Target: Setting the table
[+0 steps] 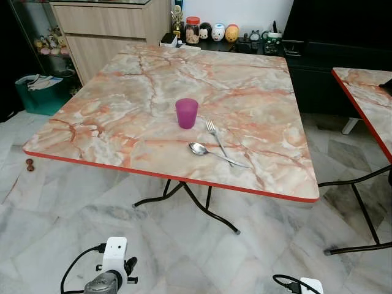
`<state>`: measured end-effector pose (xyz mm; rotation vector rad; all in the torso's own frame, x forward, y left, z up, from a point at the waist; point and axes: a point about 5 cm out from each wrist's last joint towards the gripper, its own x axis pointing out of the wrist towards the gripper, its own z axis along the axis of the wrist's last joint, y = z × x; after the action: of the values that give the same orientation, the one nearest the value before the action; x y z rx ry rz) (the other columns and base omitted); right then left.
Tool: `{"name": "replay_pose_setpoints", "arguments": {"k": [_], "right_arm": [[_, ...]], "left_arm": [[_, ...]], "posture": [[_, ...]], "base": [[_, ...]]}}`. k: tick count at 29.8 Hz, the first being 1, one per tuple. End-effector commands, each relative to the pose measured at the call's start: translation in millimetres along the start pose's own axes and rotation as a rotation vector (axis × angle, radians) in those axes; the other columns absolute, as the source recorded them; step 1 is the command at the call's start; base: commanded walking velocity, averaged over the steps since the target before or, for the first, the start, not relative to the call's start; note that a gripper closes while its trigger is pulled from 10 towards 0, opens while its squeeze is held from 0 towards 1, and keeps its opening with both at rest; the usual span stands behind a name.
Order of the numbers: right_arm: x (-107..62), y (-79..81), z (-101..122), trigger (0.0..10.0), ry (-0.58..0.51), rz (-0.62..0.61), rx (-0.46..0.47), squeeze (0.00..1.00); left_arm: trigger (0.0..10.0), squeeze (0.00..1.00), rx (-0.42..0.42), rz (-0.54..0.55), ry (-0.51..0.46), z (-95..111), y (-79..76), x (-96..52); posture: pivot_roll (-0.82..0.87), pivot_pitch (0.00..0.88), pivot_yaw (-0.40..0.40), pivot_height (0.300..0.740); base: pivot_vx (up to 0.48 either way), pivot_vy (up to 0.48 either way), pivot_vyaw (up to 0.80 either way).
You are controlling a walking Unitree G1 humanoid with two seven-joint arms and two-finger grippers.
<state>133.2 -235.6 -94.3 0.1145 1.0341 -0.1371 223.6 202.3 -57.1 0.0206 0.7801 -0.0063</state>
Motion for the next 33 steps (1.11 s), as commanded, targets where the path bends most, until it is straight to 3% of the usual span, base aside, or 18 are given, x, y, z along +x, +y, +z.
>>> {"name": "replay_pose_setpoints", "arguments": {"k": [1,15,33], "right_arm": [[0.0,-2.3,2.7,10.0,-0.009,-0.008,0.010,0.00],[-0.2,-7.7,14.0,10.0,-0.062,-0.011,0.027,0.00],[0.1,-6.2,14.2,10.0,-0.060,0.003,0.019,0.00]], "left_arm": [[10.0,0.00,-0.006,0.001,0.018,-4.9,-0.7,-0.8],[10.0,0.00,-0.006,0.000,0.036,-8.6,-0.4,-1.6],[10.0,0.00,-0.006,-0.001,0.052,-12.8,-1.0,-2.4]], "posture": [[0.04,0.000,-0.028,0.727],[0.04,0.000,-0.031,0.727],[0.05,0.000,-0.028,0.727]], "base": [[0.000,0.000,0.00],[0.000,0.000,0.00],[0.000,0.000,0.80]]}}
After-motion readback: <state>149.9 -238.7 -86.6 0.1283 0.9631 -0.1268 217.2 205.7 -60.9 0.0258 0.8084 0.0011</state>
